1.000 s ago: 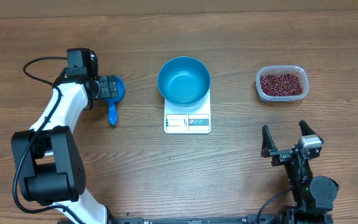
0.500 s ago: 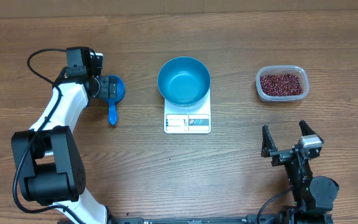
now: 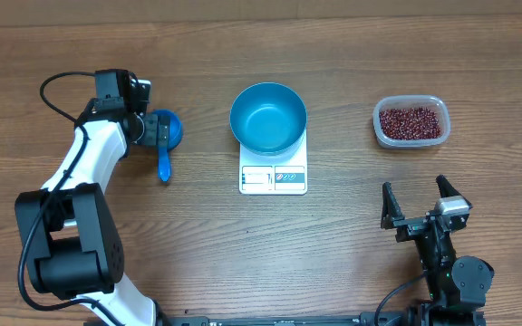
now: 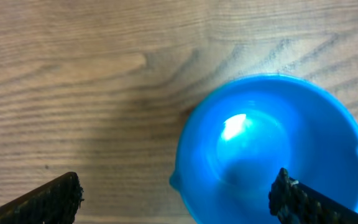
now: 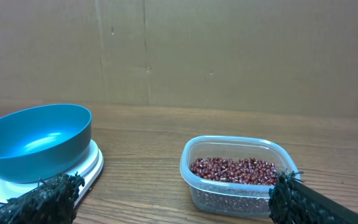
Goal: Scoop item into bowl and weigh 150g on scale
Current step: 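Lower the left gripper and grasp the blue scoop's cup rim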
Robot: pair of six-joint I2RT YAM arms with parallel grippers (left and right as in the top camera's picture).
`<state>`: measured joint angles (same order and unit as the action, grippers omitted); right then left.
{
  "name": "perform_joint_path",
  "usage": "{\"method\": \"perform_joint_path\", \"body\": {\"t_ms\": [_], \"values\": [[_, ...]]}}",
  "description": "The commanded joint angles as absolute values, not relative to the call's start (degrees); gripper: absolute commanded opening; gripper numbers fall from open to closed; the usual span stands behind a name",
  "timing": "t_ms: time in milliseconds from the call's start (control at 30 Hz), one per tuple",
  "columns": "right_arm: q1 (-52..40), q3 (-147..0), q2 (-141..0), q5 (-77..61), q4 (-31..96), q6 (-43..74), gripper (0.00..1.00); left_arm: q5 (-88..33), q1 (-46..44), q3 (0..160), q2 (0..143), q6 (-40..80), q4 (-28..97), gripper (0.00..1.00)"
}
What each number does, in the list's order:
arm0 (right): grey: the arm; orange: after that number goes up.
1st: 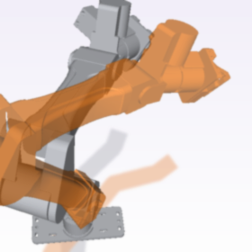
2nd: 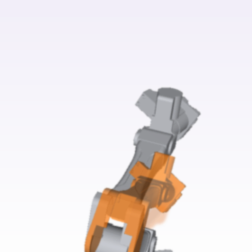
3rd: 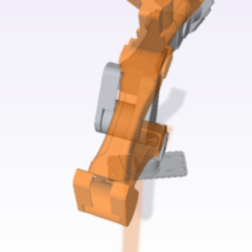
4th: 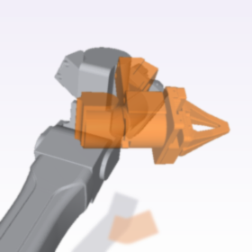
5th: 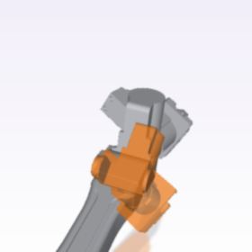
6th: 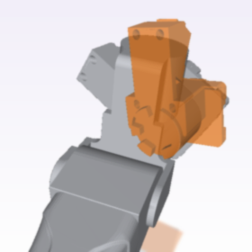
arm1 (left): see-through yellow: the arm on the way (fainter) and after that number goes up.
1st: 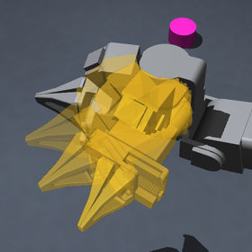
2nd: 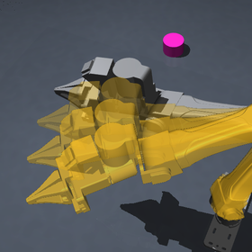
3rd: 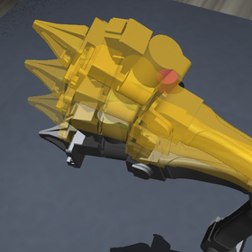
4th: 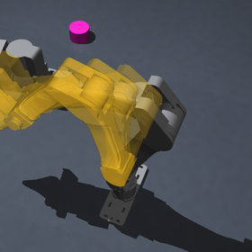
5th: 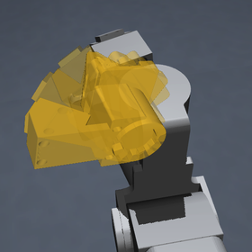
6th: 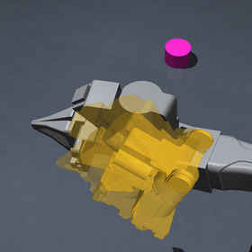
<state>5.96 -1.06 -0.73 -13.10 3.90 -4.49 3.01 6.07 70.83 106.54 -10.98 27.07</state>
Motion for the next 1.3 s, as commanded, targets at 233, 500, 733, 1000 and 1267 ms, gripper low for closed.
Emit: {"method": "perform_joint_path", "body": {"t_ms": [233, 500, 733, 1000, 1267], "values": [[5.7, -0.4, -0.2, -12.9, 3.6, -4.6, 1.00, -1.6, 7.1, 77.1, 107.6, -14.7, 31.3, 0.99], [5.7, -0.4, -0.2, -12.9, 3.6, -4.6, 1.00, -1.5, 7.1, 83.6, 113.9, -17.3, 38.4, 0.99], [5.7, -0.4, -0.2, -12.9, 3.6, -4.6, 1.00, -1.5, 7.1, 87.3, 117.8, -16.5, 40.2, 1.00], [5.7, -0.4, -0.2, -12.9, 3.6, -4.6, 1.00, -1.6, 7.1, 87.5, 117.8, -16.5, 40.4, 0.99], [5.7, -0.4, -0.2, -12.9, 3.6, -4.6, 1.00, -1.6, 7.1, 87.2, 118.0, -16.8, 40.6, 0.73]]}}
